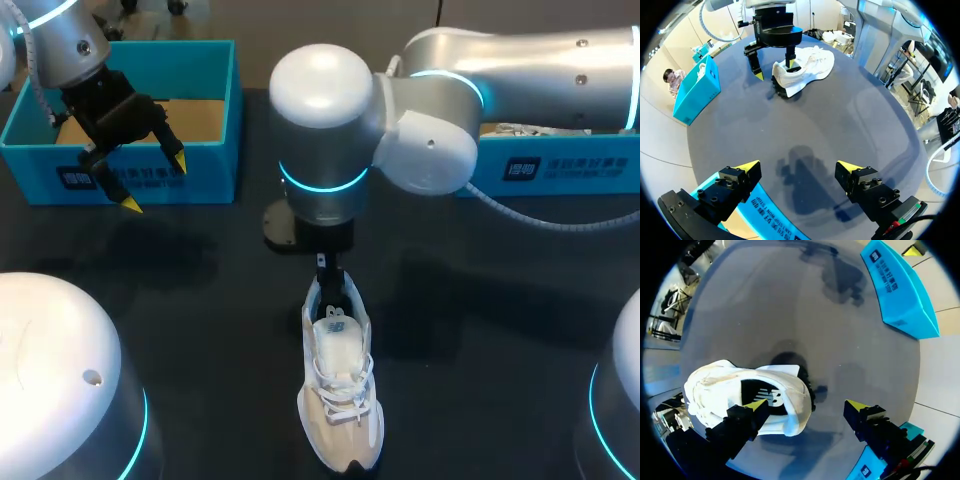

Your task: Take the shoe out of the shoebox, open the shoe tongue, remove and reinsert the insole, then place the shoe into the shoebox

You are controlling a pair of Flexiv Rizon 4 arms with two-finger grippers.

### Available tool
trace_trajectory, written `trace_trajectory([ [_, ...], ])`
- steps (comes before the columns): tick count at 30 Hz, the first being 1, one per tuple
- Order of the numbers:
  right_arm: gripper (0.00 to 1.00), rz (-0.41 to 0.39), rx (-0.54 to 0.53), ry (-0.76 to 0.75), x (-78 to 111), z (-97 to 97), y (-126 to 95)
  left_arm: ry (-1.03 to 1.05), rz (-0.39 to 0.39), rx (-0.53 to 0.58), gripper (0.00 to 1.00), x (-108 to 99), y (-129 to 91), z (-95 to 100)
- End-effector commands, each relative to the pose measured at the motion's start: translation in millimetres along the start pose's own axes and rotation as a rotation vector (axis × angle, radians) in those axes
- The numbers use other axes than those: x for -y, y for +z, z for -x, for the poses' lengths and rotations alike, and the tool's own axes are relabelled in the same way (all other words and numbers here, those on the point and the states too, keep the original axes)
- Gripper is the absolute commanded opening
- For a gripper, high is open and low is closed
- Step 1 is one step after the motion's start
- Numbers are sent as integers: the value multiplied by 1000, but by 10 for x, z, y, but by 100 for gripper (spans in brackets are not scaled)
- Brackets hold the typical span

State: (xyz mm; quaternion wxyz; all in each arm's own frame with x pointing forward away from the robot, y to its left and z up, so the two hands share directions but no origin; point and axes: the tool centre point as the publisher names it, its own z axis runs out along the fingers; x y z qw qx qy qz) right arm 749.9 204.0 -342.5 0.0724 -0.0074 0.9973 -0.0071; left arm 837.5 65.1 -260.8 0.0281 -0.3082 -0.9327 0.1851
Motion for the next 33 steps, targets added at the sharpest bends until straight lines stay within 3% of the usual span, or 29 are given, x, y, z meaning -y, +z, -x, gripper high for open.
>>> trace_trajectory([
  [1, 100, 22, -13, -3, 12, 42, 121, 0, 3, -1, 100, 3, -5, -2],
  [14, 100, 48, -39, 13, 35, 95, 302, 0, 3, -1, 100, 3, -5, -2],
  [18, 93, 52, -51, 20, 52, 102, 357, 0, 3, -1, 100, 3, -5, -2],
  [20, 82, 53, -54, 22, 59, 102, 373, 0, 3, -1, 100, 3, -5, -2],
  [21, 70, 53, -56, 23, 62, 103, 379, 0, 3, -1, 100, 3, -5, -2],
  [22, 49, 52, -57, 23, 65, 104, 382, 0, 3, -1, 100, 3, -5, -2],
  [24, 38, 53, -59, 24, 66, 104, 385, 0, 3, -1, 100, 3, -5, -2],
  [26, 1, 51, -61, 24, 65, 98, 396, 0, 3, -1, 100, 3, -5, -2],
  [33, 0, 51, -50, 29, 83, 55, 338, 0, 3, -1, 100, 3, -5, -2],
])
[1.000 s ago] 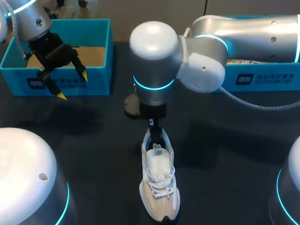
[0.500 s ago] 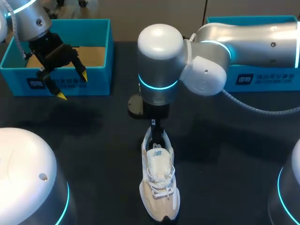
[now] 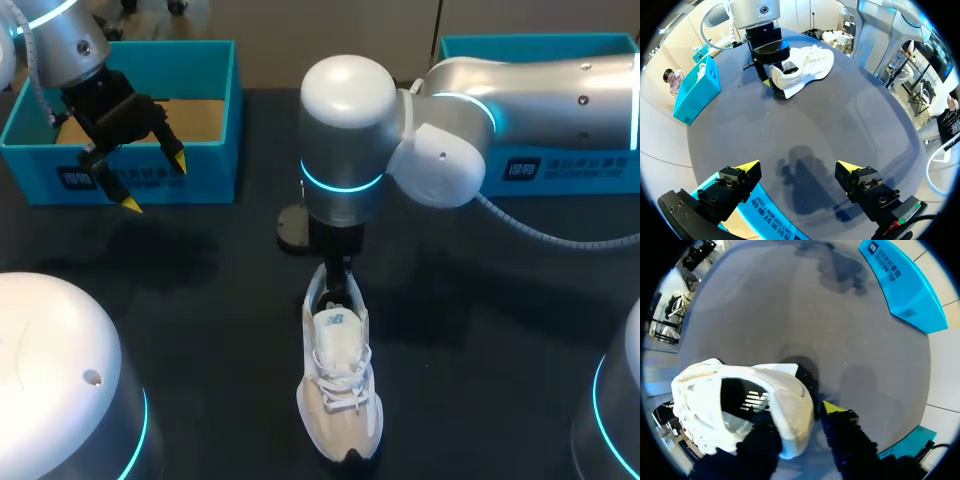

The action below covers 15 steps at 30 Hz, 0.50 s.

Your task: Take the shoe out of the shoebox, open the shoe tongue, remove and reinsert the insole, then place the shoe into the shoebox

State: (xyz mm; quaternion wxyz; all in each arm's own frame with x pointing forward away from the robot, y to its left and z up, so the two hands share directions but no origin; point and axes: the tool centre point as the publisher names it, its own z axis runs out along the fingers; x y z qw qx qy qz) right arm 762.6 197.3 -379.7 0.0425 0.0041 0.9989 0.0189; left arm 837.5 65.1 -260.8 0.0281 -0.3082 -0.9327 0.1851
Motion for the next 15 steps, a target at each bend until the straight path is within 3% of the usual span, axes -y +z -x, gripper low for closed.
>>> trace_trajectory([
  [1, 0, -3, 13, 3, 20, -19, -65, 0, 3, -1, 100, 3, -5, -2],
  [9, 0, -32, 56, 6, 69, -27, -313, 0, 3, -1, 100, 3, -5, -2],
  [15, 0, -80, 118, 21, 220, 132, -698, 0, 3, -1, 100, 3, -5, -2],
])
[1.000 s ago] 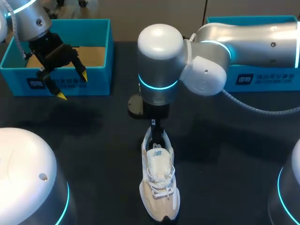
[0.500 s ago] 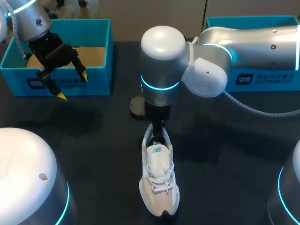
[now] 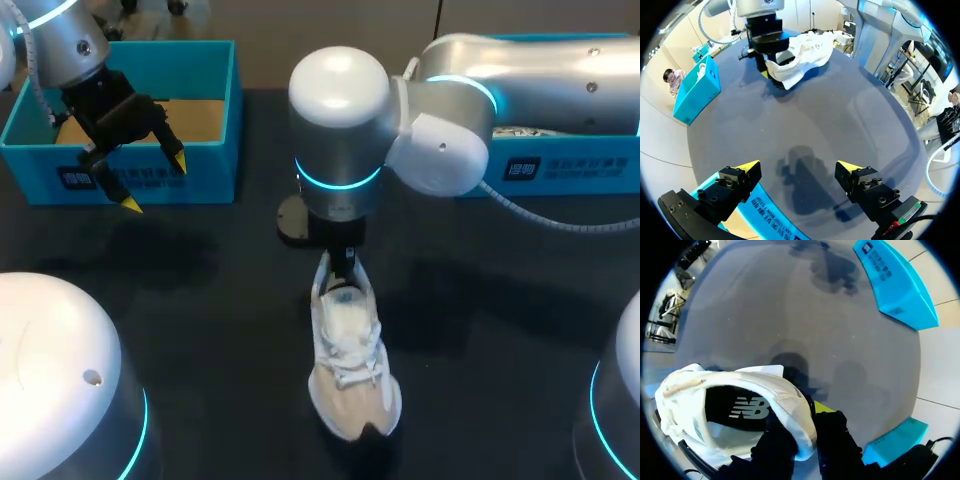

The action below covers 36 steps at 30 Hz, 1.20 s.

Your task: Take the shoe out of the shoebox, open the shoe tongue, remove and reinsert the insole, then place the shoe into the shoebox

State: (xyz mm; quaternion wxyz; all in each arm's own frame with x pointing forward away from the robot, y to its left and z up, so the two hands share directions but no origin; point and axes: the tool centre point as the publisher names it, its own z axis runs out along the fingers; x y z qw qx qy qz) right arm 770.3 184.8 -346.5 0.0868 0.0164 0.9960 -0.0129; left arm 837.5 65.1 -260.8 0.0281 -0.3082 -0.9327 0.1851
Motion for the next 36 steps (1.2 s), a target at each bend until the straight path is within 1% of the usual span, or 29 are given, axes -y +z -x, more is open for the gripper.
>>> trace_trajectory([
  [1, 0, -24, 39, 1, 159, 103, -423, 0, 3, -1, 100, 3, -6, -2],
  [3, 0, -54, 60, -7, 200, 196, -549, 0, 3, -1, 100, 3, -6, -2],
  [6, 0, -64, 93, -16, 271, 341, -744, 0, 3, -1, 100, 3, -6, -2],
  [7, 0, -48, 105, -21, 296, 387, -806, 0, 3, -1, 100, 3, -6, -2],
  [9, 0, -64, 124, -14, 338, 475, -932, 0, 3, -1, 100, 3, -6, -2],
  [11, 0, -52, 145, -11, 360, 546, -1057, 0, 3, -1, 100, 3, -6, -2],
  [31, 0, -52, 145, -11, 360, 546, -1057, 0, 3, -1, 100, 3, -6, -2],
  [32, 0, -51, 152, -12, 372, 551, -1066, 0, 3, -1, 100, 3, -6, -2],
  [33, 0, -89, 151, -10, 414, 591, -1090, 0, 3, -1, 100, 3, -6, -2],
  [34, 0, -93, 150, -14, 439, 617, -1102, 0, 3, -1, 100, 3, -6, -2],
  [35, 0, -92, 158, -16, 487, 661, -1126, 0, 3, -1, 100, 3, -6, -2],
  [36, 0, -121, 147, -24, 545, 731, -1155, 0, 3, -1, 100, 3, -6, -2],
])
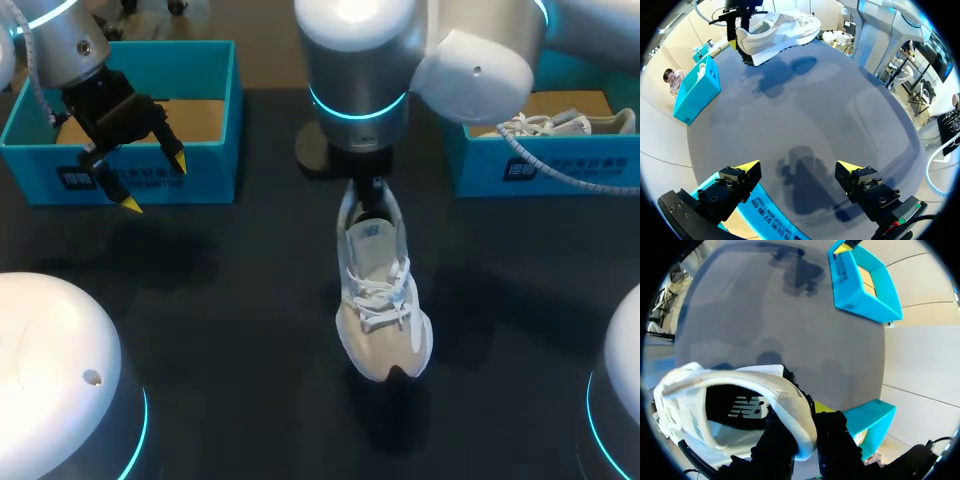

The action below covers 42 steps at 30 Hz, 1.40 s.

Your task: Take the shoe out of the shoebox, open the shoe tongue, remove and reinsert the insole, then place the shoe into the shoebox

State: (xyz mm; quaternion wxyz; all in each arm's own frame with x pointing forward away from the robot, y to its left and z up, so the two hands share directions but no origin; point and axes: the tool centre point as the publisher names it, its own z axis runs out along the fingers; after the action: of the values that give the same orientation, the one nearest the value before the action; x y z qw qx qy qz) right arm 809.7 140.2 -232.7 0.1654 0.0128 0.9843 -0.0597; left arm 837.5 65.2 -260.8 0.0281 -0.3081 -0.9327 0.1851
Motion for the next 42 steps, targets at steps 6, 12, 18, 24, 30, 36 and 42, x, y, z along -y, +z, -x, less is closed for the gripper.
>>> trace_trajectory([
  [6, 0, -24, -19, -80, 329, 499, -99, 0, 3, -1, 100, 4, -5, -2],
  [12, 0, -21, 8, -154, 553, 902, -133, 0, 3, -1, 100, 4, -5, -2],
  [18, 0, -18, 43, -194, 838, 1266, -165, 0, 3, -1, 100, 4, -5, -2],
  [24, 0, -13, 61, -208, 1118, 1574, -162, 0, 3, -1, 100, 4, -5, -2],
  [30, 0, -20, 55, -206, 1344, 1834, -130, 0, 3, -1, 100, 4, -5, -2],
  [36, 0, -29, 60, -186, 1549, 2091, -131, 0, 3, -1, 100, 4, -5, -2],
  [42, 0, -37, 65, -173, 1598, 2144, -140, 0, 3, -1, 100, 4, -5, -2],
])
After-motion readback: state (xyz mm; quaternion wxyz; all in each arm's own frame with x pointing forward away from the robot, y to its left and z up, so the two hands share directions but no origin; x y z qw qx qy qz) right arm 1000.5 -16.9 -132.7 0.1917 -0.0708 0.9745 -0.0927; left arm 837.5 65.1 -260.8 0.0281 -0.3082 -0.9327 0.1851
